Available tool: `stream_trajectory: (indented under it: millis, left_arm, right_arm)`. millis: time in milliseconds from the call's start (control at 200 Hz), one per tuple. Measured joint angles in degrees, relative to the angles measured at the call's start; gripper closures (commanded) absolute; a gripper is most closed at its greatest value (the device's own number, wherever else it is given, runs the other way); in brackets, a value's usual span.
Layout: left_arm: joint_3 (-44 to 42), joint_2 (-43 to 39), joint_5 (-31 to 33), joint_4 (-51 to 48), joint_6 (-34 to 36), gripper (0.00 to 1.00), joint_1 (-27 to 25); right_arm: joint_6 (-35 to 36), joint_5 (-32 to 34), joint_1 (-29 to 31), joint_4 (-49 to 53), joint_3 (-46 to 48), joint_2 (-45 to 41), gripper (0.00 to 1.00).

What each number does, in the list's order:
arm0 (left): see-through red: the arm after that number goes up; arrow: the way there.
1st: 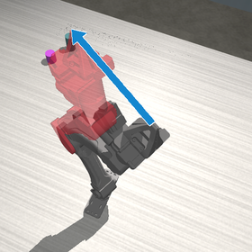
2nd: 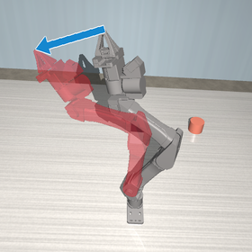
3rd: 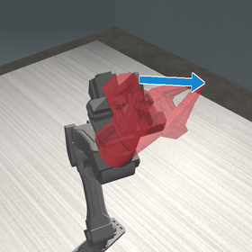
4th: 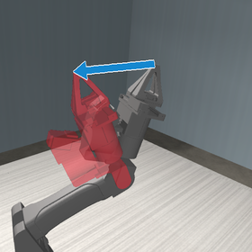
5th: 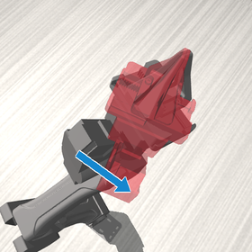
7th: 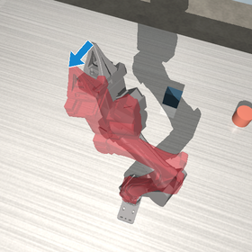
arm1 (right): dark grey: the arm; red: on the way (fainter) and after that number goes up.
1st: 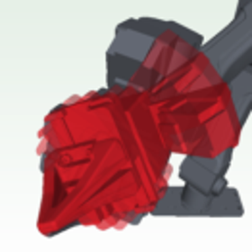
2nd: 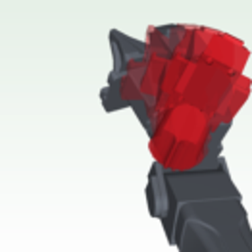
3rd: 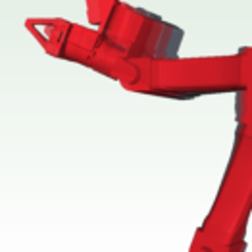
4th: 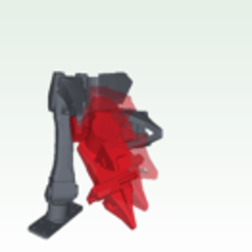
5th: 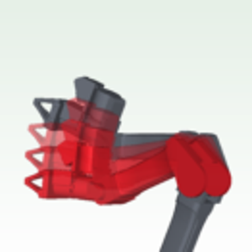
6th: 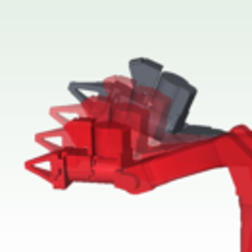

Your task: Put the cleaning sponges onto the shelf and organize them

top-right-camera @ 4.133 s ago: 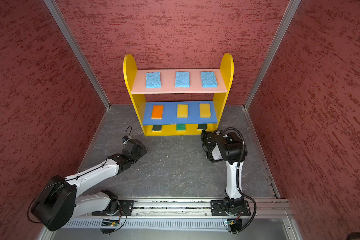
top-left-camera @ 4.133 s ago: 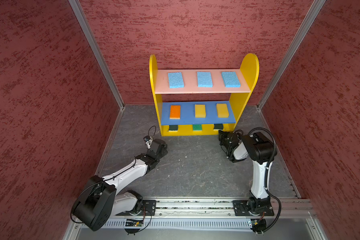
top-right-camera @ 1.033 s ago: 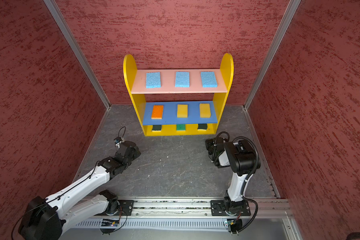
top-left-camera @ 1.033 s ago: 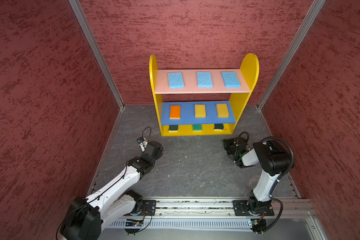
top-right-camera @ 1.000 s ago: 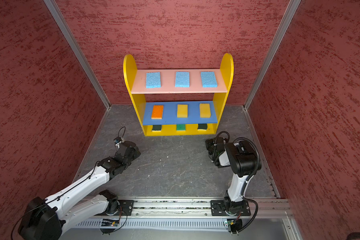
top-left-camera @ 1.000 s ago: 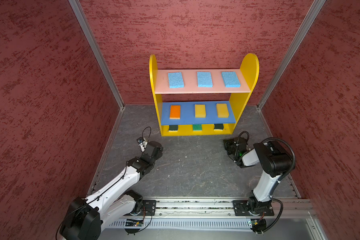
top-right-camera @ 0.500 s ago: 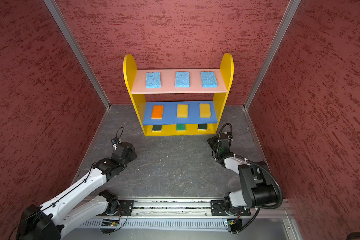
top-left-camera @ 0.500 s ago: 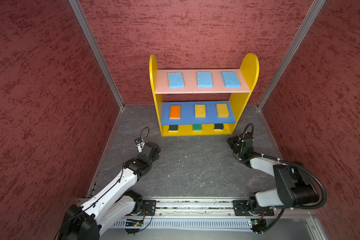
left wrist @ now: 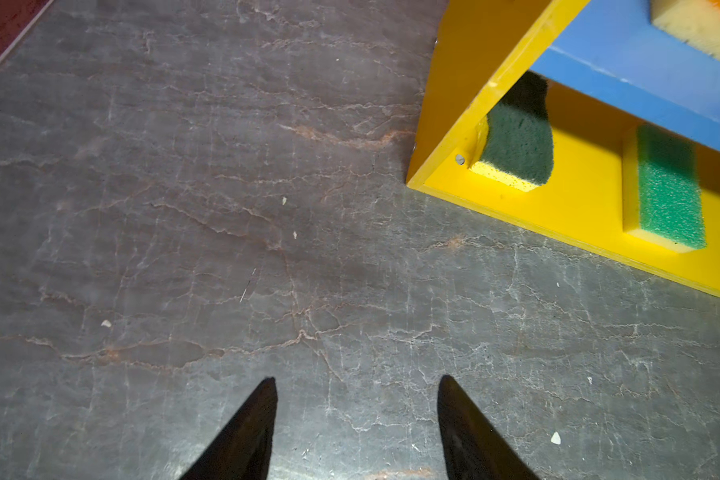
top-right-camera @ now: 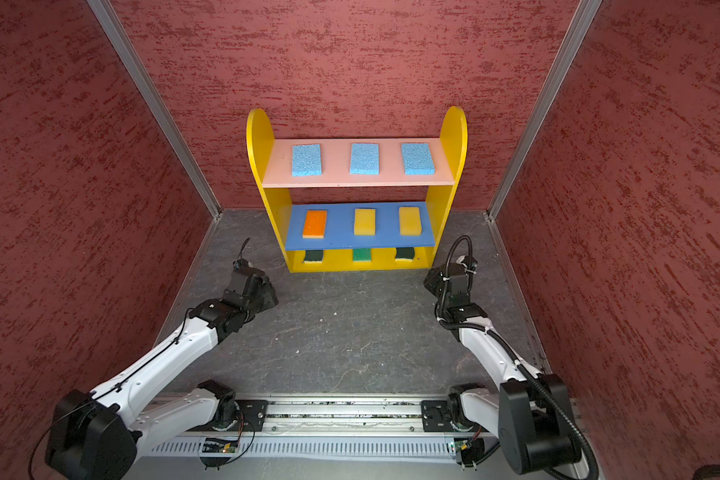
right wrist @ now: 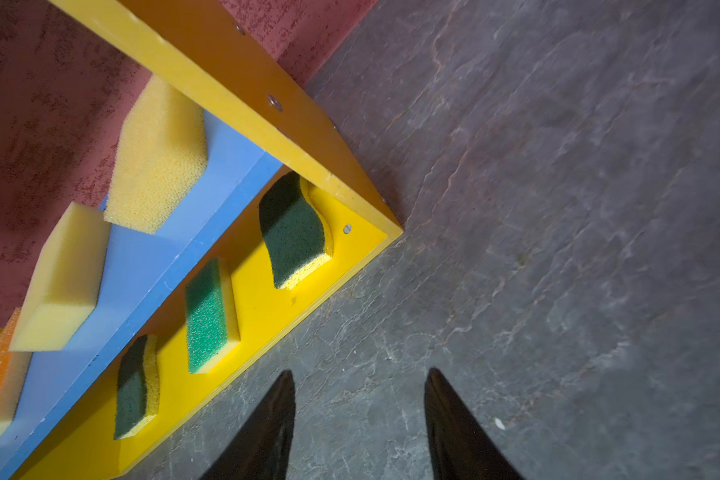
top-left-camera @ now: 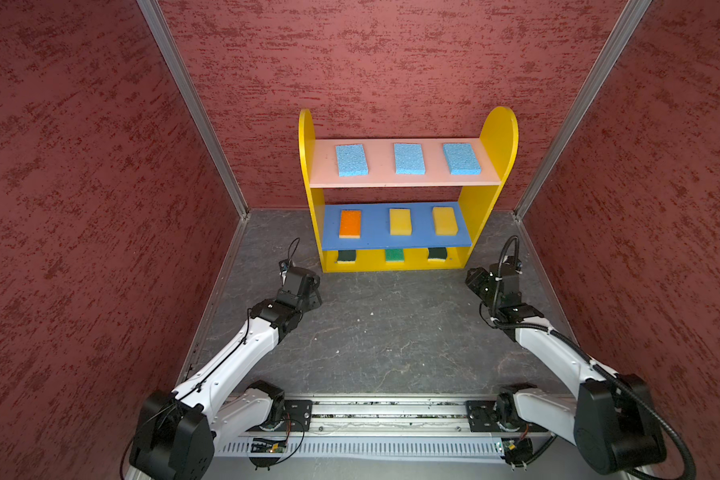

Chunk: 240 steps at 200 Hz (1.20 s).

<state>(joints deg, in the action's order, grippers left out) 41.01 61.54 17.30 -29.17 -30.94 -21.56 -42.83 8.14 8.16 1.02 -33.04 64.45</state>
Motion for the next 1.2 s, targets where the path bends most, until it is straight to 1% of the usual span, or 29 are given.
stream_trajectory:
  millis: [45,85,155,190,215,230,235,240,245,250,260,436,561,676,967,1077,1202]
  left_arm:
    - [0.59,0.42,-0.11,0.04,0.94,0.36,0.09]
    - [0.98,0.63,-0.11,0.04,1.64,0.36,0.09]
    - [1.49,0.68,-0.04,0.04,2.84,0.35,0.13]
    - [1.7,0.66,0.02,0.02,3.34,0.35,0.24]
    - [1.9,0.66,0.13,0.02,3.61,0.32,0.39]
    - [1.99,0.66,0.15,0.04,3.78,0.25,0.48]
    - [1.99,0.66,0.15,0.04,3.8,0.19,0.5]
    - [2.05,0.63,0.2,0.02,3.85,0.09,0.57]
    - [2.1,0.63,0.22,-0.02,4.0,0.04,0.61]
    - [2.14,0.61,0.28,-0.07,4.24,0.02,0.68]
    - [2.19,0.61,0.28,-0.04,4.11,0.0,0.74]
    - [3.13,-0.94,0.76,-0.31,4.48,0.01,2.05]
    - [3.13,-3.06,0.76,0.74,5.14,0.01,2.99]
    - [3.13,-3.15,0.94,2.08,6.43,0.0,4.85]
    - [2.62,-2.03,2.08,6.54,8.41,0.0,8.39]
    - [0.55,-2.58,2.64,11.37,10.12,0.01,9.51]
    - [-4.48,-2.71,4.11,19.96,14.43,0.0,10.16]
  right_arm:
    - [1.09,0.94,0.0,1.36,-0.35,-1.11,0.21]
    - [2.05,1.7,-0.02,2.4,-0.66,-2.01,0.13]
    - [4.15,3.02,-0.02,4.5,-1.46,-2.91,0.05]
    - [4.85,3.72,-0.02,5.49,-2.03,-3.06,0.03]
    - [5.64,4.17,0.0,6.21,-2.49,-3.06,0.02]
    - [5.95,4.5,-0.02,6.69,-2.82,-3.06,0.01]
    - [6.05,4.55,-0.02,6.75,-2.91,-3.06,0.01]
    - [6.16,4.61,-0.02,6.88,-2.97,-3.06,0.01]
    - [6.36,4.81,-0.02,7.13,-3.1,-3.06,0.01]
    - [6.4,4.85,-0.02,7.23,-3.19,-3.06,0.01]
    - [6.58,5.11,-0.02,7.61,-3.41,-3.04,0.01]
    - [10.71,7.87,-0.02,11.15,-6.38,-3.06,0.01]
    - [13.86,9.77,-0.02,11.69,-6.71,-3.37,0.01]
    - [16.96,11.52,-0.02,11.26,-6.58,-3.89,0.01]
    - [23.78,15.06,-0.02,3.28,-0.87,-7.15,0.01]
    - [26.32,17.44,-0.02,-0.35,1.05,-7.15,0.01]
    - [28.98,19.69,-0.02,-4.92,3.1,-7.06,0.01]
